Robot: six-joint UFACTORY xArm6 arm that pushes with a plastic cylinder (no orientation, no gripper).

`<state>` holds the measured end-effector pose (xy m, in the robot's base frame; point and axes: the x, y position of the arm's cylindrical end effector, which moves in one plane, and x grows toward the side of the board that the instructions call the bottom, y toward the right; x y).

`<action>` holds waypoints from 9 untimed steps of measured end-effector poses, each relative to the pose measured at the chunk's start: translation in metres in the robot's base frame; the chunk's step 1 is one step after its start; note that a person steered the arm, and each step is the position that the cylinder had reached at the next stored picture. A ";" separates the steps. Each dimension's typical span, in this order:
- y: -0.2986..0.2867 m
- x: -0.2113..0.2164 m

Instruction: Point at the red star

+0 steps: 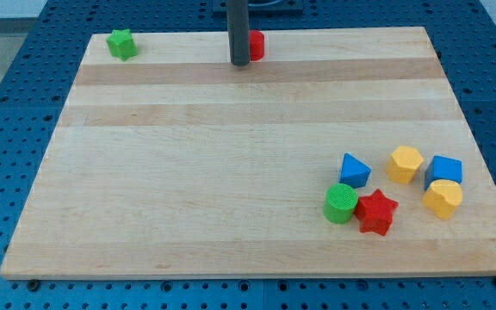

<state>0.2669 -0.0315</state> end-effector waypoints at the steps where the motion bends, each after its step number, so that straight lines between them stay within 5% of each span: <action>1: 0.000 -0.005; 5: 0.010 -0.005; 9: 0.008 0.171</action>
<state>0.4374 -0.0238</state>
